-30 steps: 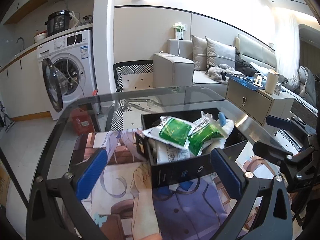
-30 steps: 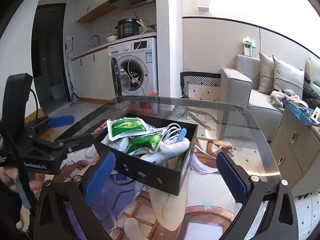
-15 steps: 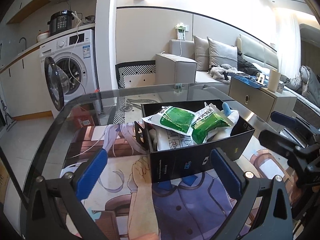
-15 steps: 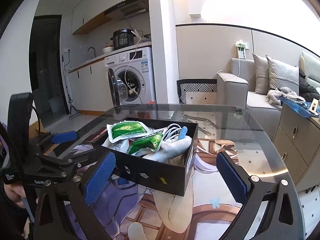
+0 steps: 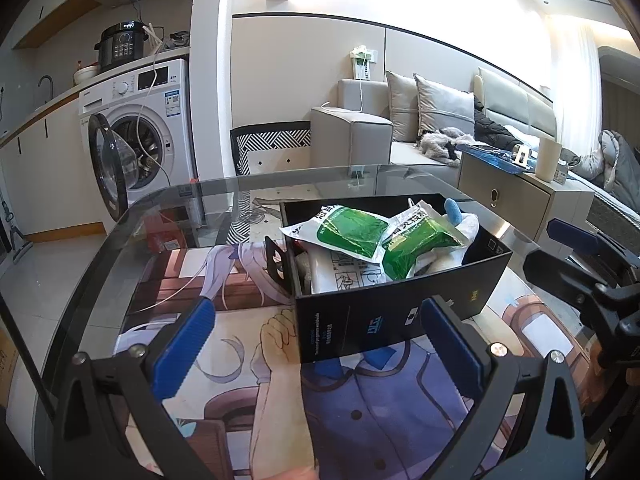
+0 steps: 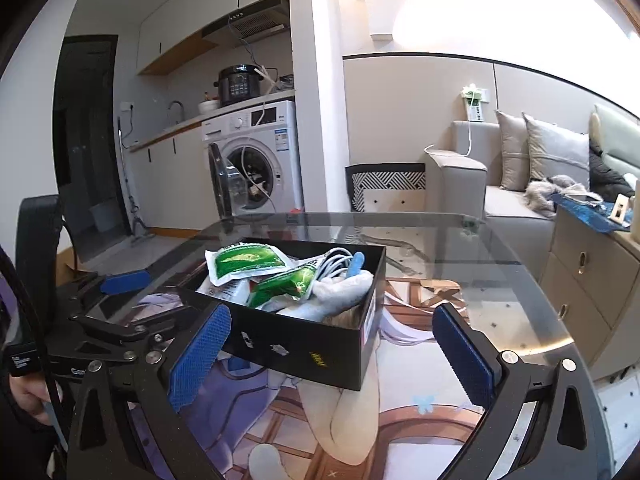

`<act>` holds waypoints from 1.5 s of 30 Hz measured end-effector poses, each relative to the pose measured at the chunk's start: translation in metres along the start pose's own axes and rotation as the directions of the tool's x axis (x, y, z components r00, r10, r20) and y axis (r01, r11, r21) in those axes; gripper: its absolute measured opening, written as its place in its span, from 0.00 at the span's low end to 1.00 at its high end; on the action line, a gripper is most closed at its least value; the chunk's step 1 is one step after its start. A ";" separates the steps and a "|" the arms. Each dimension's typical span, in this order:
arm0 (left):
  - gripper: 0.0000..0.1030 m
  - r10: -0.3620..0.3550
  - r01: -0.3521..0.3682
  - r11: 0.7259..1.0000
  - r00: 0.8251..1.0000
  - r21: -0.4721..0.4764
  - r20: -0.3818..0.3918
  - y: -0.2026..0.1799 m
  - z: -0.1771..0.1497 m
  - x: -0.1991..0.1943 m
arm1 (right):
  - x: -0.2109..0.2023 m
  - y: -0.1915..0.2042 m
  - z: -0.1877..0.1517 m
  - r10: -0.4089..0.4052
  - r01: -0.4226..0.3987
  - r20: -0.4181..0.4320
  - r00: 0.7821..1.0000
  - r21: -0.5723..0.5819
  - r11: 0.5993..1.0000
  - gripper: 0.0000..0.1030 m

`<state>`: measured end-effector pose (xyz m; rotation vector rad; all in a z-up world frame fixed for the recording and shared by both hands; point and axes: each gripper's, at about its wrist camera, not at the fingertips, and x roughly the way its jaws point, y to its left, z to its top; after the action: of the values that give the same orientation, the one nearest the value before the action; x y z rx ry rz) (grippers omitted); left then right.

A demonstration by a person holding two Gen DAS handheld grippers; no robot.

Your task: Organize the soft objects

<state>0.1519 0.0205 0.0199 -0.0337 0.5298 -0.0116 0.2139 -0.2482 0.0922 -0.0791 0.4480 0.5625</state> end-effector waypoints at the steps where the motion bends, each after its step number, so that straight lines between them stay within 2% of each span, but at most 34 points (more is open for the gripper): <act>1: 1.00 0.005 -0.005 1.000 1.000 -0.001 -0.002 0.000 0.000 0.000 | 0.000 0.001 0.000 -0.001 0.001 -0.001 1.000 -0.002 1.000 0.99; 15: 1.00 0.017 -0.017 1.000 1.000 -0.019 0.005 0.001 0.000 -0.001 | -0.006 0.008 -0.002 -0.013 0.014 0.034 0.999 -0.038 0.999 0.99; 45: 1.00 0.020 -0.020 0.999 1.000 -0.031 0.009 0.005 0.001 0.002 | -0.006 0.009 -0.002 -0.012 0.014 0.037 0.999 -0.042 0.999 0.99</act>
<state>0.1540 0.0252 0.0196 -0.0587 0.5211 0.0166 0.2035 -0.2440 0.0930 -0.1121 0.3998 0.5596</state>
